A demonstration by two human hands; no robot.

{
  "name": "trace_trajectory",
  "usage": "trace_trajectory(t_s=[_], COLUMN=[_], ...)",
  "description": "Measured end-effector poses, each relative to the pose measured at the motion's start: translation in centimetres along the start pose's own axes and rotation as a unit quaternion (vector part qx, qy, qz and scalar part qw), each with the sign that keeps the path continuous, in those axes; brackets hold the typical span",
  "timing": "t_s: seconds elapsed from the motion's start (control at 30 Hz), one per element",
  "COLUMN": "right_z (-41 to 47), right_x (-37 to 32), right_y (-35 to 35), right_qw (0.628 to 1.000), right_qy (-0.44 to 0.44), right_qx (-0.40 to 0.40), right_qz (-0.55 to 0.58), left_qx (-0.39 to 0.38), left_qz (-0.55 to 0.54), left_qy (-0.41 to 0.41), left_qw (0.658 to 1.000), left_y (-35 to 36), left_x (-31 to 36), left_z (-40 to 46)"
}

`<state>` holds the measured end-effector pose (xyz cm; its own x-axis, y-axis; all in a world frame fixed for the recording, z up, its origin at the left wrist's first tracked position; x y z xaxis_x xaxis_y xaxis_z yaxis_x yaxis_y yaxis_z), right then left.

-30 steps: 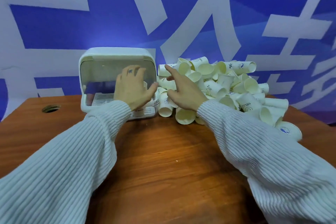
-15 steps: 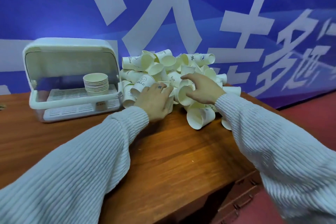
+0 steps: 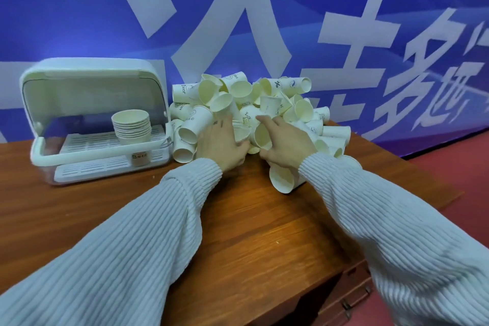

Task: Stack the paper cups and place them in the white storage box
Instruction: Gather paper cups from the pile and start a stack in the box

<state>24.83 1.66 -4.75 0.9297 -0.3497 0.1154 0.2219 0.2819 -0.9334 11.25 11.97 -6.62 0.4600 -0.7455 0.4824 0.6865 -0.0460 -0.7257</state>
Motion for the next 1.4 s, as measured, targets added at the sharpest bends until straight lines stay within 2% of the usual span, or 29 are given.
trace_trajectory(t_s=[0.23, 0.5, 0.67, 0.8, 0.93, 1.07, 1.3, 1.4], right_z=[0.5, 3.0, 5.9, 8.2, 10.0, 11.6, 12.8, 12.6], right_x=[-0.2, -8.7, -16.6, -21.2, -23.9, -25.1, -26.7, -26.8], right_y=[-4.5, -7.1, -7.6, -7.3, -6.2, -5.3, -1.7, 0.1], right_qw=[0.980, 0.935, 0.917, 0.927, 0.959, 0.981, 0.985, 0.980], right_qy=[0.063, 0.007, -0.042, -0.084, -0.134, -0.117, -0.150, -0.175], right_qx=[0.076, 0.133, 0.112, 0.113, 0.091, 0.028, -0.069, -0.088], right_qz=[0.174, 0.328, 0.380, 0.348, 0.231, 0.152, 0.054, 0.033], left_qx=[0.093, 0.224, 0.282, 0.291, 0.289, 0.281, 0.262, 0.258], left_qz=[-0.111, -0.110, -0.121, -0.104, -0.110, -0.109, -0.097, -0.098], left_qy=[0.017, -0.029, -0.082, -0.116, -0.116, -0.121, -0.131, -0.127], left_qw=[0.989, 0.968, 0.948, 0.944, 0.944, 0.946, 0.951, 0.953], left_y=[-6.5, -17.1, -22.0, -23.5, -23.8, -23.7, -23.1, -22.9], left_x=[0.6, -5.5, -10.7, -13.5, -15.1, -16.1, -16.8, -17.1], left_z=[-0.4, -2.7, -5.2, -6.7, -7.6, -7.3, -6.2, -5.7])
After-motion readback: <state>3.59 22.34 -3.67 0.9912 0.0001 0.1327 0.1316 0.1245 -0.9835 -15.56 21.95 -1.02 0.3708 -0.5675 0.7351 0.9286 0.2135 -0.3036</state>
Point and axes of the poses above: each hand's wrist, its own z-axis towards the middle knuckle, its own y-axis out of the palm, x = y × z, the point moved 5 cm from there along z, towards the middle knuckle, and after that the axes turned 8 degrees about -z, right-handed, at the moved point
